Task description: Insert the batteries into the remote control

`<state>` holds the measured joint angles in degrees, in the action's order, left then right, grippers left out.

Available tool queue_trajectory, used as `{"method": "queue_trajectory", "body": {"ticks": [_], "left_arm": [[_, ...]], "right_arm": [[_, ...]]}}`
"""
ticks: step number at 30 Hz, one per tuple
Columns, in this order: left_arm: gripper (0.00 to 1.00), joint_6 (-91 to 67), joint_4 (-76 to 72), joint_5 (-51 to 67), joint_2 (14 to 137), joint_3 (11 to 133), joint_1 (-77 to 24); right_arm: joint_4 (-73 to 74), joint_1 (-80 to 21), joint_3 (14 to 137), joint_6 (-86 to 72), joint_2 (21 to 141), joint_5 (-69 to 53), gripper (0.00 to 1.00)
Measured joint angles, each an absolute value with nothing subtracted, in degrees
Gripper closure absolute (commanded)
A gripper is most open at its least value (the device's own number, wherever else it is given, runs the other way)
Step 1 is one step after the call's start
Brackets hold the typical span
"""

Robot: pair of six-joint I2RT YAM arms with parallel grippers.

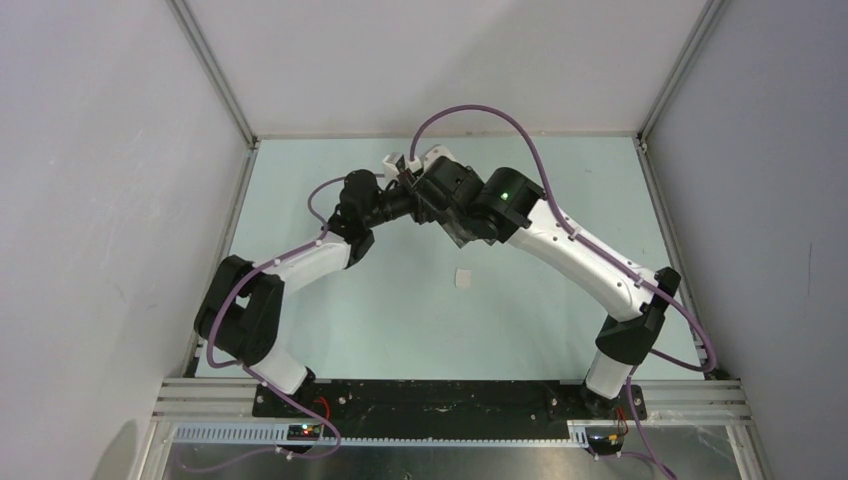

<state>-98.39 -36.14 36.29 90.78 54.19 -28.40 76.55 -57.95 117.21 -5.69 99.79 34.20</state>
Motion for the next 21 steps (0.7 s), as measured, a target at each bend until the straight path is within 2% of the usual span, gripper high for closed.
{"method": "queue_trajectory", "body": {"ticks": [10, 21], "left_arm": [[1.0, -98.4, -35.4, 36.9, 89.9, 54.2, -28.4], [1.0, -99.0, -34.5, 36.7, 89.9, 54.2, -28.3]], "right_arm": [[75.7, -55.6, 117.0, -5.8, 97.9, 28.1, 0.48], [74.4, -58.2, 114.9, -5.4, 97.9, 32.8, 0.47]]}}
